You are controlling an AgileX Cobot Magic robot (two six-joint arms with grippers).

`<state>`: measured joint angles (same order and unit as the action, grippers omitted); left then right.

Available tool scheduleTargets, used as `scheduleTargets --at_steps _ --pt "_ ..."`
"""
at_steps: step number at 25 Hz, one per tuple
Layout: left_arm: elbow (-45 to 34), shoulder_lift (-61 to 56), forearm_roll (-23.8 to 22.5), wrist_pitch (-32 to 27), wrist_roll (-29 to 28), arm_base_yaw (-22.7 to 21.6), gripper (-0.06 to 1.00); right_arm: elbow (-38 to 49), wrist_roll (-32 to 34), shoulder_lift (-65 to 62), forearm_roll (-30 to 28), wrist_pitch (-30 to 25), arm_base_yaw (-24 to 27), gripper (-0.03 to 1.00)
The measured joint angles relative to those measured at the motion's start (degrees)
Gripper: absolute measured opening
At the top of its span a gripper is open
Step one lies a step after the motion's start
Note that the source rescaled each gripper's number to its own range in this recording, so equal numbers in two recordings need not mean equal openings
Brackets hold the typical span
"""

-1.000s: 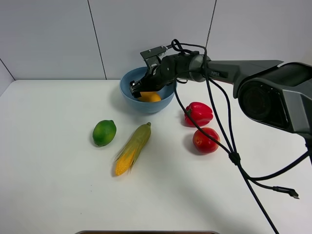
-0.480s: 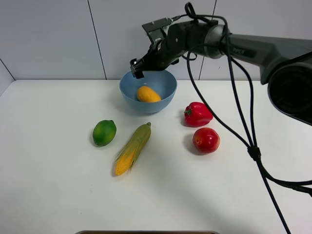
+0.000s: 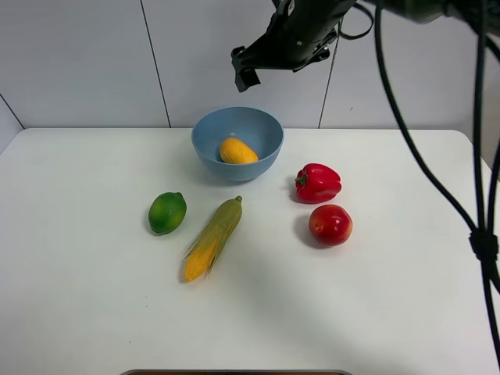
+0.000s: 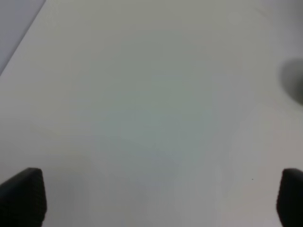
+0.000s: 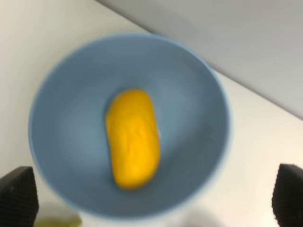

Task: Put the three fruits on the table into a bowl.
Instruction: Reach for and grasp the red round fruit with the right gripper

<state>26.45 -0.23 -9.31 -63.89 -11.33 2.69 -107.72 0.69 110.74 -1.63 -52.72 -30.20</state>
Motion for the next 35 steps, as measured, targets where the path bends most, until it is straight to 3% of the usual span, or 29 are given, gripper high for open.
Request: scheduleTargets --at_steps 12,22,30,35 --pt "0.00 0.00 0.00 0.00 0.00 0.00 1.00 0.00 8.38 -11.77 -3.48 -16.54 0.00 1.00" --pt "0.00 0.00 0.00 0.00 0.00 0.00 1.00 3.39 13.84 -19.35 -6.77 -16.91 0.08 1.00" --pt "0.00 0.00 -0.02 0.00 0.00 0.00 1.00 20.72 15.51 -26.78 -3.77 -16.80 5.34 1.00" --pt "0.00 0.00 -0.02 0.00 0.00 0.00 1.00 31.66 16.44 -28.77 -1.19 -9.64 7.16 1.00"
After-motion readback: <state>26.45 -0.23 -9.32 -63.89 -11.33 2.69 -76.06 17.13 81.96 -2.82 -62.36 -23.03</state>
